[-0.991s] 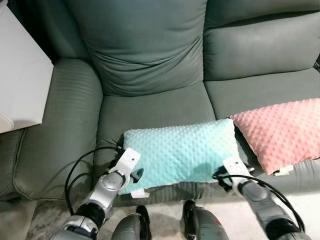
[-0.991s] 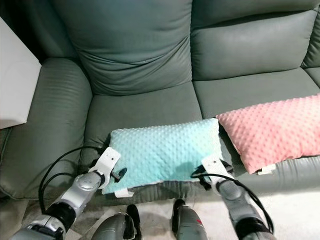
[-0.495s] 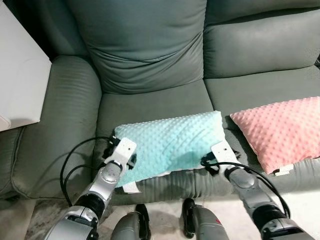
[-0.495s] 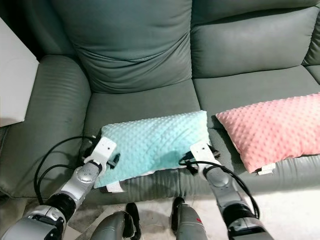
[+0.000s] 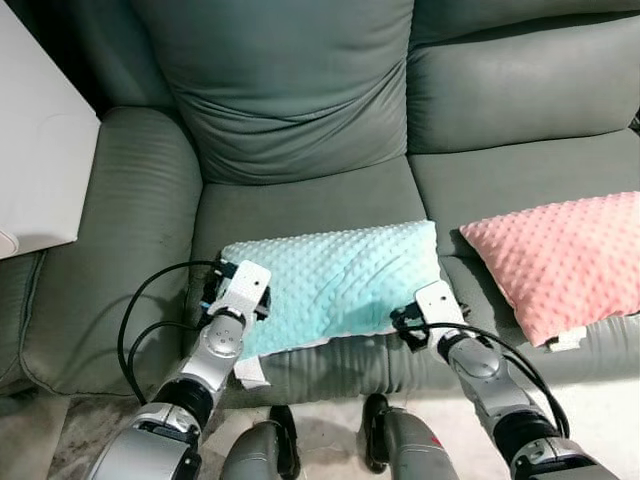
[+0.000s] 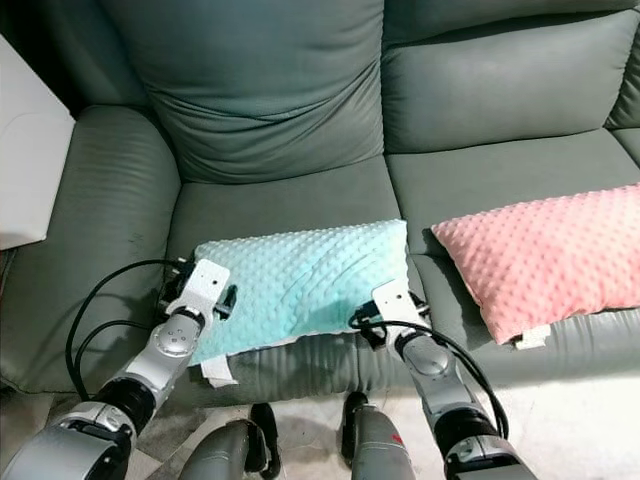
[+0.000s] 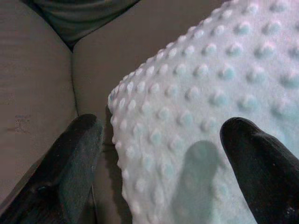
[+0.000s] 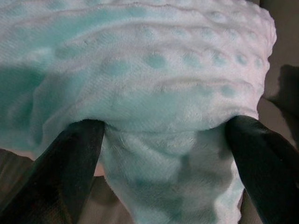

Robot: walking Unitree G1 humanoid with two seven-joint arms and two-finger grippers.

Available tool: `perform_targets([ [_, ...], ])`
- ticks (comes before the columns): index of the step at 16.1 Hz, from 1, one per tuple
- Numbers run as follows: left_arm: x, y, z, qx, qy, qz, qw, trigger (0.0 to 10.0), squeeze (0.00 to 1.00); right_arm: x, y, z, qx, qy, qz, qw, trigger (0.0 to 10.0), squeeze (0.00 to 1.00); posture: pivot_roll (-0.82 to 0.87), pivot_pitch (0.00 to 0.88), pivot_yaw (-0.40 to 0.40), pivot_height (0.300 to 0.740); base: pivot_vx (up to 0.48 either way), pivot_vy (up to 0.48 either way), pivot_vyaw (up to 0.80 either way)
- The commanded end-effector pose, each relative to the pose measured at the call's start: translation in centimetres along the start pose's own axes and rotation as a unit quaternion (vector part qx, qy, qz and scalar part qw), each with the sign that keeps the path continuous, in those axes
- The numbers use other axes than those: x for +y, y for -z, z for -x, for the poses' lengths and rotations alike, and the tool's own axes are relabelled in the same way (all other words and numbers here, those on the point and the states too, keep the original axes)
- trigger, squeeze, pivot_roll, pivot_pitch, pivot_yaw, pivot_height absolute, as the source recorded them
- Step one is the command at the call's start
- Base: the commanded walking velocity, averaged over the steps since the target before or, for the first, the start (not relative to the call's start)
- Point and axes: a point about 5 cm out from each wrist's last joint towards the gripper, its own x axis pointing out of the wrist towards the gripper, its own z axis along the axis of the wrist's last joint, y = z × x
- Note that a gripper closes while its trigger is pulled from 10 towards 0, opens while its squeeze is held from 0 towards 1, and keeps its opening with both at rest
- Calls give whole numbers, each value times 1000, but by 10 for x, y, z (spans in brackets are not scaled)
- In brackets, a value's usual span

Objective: Move the pillow to the sofa

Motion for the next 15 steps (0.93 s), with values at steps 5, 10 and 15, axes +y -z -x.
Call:
perform_targets([
  [5,7,12,4,12,-15,4,1000,10000,0,11,14,4,25,-7,27,999,10000,0,-102,333,112,740,0,0,0],
  [10,35,35,13,22,-37,49,998,10000,0,-4,33,25,58,56,53,995,10000,0,-119,251,111,740,0,0,0],
  [15,47,50,20,35,-58,73,995,10000,0,20,3,23,4,45,17,999,10000,0,-133,111,111,740,0,0,0],
])
